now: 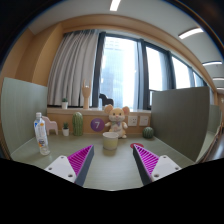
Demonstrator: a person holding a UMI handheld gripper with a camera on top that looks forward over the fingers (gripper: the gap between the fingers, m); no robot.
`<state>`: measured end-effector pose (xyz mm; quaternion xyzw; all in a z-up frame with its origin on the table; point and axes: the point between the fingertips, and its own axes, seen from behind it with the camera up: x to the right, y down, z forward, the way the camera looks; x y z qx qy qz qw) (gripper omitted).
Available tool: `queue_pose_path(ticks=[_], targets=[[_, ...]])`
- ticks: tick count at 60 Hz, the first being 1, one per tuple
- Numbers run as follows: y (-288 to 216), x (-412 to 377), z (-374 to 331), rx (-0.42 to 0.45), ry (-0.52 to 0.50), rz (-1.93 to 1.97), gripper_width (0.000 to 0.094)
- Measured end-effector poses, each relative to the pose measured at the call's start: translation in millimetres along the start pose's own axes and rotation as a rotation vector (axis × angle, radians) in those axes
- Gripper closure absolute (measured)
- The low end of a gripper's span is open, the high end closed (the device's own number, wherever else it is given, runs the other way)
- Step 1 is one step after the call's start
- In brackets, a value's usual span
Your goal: Pour water
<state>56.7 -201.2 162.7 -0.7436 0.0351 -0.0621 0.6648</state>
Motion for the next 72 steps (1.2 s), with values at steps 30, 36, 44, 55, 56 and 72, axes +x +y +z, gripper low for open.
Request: queue_pose_path(ticks=[30, 36, 44, 55, 56, 72], targets=[[24, -252, 5, 0.034, -0.326, -0.018, 0.0136], [21, -290, 22, 0.025, -0.367, -0.018, 0.0135], [20, -328, 55, 0.010, -0.385, -0.018, 0.0132], [16, -369, 98, 0.000, -0.409, 0.018, 0.0136], [17, -371, 102, -0.003, -0.409, 0.015, 0.0135], [24, -382, 144, -0.010, -0.362, -0.042, 0.0176]])
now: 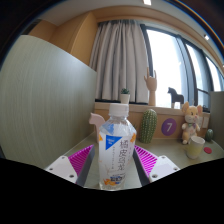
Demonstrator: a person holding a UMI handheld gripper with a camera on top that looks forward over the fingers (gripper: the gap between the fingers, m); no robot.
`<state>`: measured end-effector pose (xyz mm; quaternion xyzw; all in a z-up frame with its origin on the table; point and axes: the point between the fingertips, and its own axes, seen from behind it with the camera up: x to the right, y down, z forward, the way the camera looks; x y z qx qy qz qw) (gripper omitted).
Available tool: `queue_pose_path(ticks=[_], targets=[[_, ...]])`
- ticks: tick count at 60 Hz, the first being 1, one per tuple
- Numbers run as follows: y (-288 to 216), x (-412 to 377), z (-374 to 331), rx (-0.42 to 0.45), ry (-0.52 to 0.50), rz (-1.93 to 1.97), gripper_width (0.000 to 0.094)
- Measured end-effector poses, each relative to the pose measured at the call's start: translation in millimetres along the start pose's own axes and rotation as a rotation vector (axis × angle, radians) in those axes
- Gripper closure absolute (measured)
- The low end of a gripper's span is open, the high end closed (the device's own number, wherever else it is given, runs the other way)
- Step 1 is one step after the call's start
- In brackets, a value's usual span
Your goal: Pour water
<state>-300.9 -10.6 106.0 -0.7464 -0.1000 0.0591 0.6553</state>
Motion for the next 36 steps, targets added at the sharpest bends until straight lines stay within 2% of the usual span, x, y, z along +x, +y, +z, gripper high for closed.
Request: queue_pose_path(ticks=[2, 5, 7, 16, 30, 36], targets=[[-2, 0, 2, 0.009, -0.005, 0.009, 0.0220], [-6, 3, 4, 0.031, -0.003, 0.019, 0.0364], [-7, 4, 4, 0.040, 0.000, 0.023, 0.0380], [-8, 12, -2, 0.059, 0.025, 0.051, 0.0555], [-8, 22, 5, 0.051, 0.008, 0.106, 0.0555], [-25, 44, 8, 0.066, 0.006, 0.237, 0.0555]])
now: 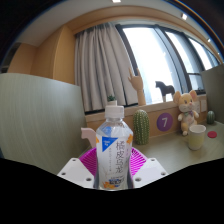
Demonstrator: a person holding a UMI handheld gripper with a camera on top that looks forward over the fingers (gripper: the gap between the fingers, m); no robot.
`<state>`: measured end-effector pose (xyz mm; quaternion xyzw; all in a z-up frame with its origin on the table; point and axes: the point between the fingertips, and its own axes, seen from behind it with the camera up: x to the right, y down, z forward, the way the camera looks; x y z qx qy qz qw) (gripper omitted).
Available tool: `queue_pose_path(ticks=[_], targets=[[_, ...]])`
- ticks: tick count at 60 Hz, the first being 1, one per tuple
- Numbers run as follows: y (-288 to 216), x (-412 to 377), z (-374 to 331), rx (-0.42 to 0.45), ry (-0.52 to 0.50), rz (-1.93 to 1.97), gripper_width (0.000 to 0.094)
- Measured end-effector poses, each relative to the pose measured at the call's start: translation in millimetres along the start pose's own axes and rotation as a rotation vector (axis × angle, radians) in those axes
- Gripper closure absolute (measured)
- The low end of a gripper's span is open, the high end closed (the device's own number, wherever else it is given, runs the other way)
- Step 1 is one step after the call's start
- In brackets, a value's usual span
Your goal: Pour water
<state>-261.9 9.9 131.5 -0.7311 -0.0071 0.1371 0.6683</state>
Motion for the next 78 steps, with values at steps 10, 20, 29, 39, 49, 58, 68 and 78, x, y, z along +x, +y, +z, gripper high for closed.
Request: queue_pose_path(ticks=[10, 20, 29, 39, 49, 58, 68, 78], targets=[[-60, 57, 13, 0.087, -0.011, 0.363, 0.0554], [-91, 126, 32, 0.139, 0.005, 0.707, 0.0554], [-107, 177, 50, 0.212, -0.046, 1.078, 0.0555], [-118, 223, 61, 0.314, -0.084, 1.433, 0.0556], [-123, 253, 70, 0.399, -0.111, 1.707, 0.0554], [-119, 275, 73, 0.463, -0.107, 1.893, 0.0554], [-113, 298, 72, 0.554, -0.119, 2.066, 0.0552], [-107, 304, 69, 0.568, -0.105, 2.088, 0.0555]])
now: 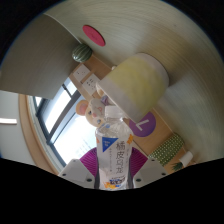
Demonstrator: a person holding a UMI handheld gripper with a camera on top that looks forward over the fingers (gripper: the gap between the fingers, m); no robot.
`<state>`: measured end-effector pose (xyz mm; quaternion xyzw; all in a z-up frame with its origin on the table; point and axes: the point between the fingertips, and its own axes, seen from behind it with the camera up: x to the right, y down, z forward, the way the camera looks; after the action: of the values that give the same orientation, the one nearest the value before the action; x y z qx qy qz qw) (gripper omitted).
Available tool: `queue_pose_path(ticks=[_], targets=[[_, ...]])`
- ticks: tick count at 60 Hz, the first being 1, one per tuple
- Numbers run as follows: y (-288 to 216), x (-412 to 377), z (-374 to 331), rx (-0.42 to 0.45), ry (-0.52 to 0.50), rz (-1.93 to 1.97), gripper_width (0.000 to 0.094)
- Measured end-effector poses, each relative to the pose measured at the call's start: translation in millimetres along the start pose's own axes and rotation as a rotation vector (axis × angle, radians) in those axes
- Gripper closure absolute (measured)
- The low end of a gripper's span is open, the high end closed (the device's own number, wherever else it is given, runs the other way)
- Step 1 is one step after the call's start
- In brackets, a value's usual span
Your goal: Pour water
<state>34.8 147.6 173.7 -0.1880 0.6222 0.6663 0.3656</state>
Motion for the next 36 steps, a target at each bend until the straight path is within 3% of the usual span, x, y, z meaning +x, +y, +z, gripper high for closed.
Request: queue_pose_path(ticks=[8, 22, 28, 36], targets=[[15, -9, 1, -0.043, 0.004, -0.117, 0.0554], [88, -46, 7, -0.306, 0.002, -1.008, 0.0554], [87, -78, 12, -0.297, 0.026, -1.437, 0.0554], [52, -124, 17, -0.175, 0.062, -1.886, 0.0535]])
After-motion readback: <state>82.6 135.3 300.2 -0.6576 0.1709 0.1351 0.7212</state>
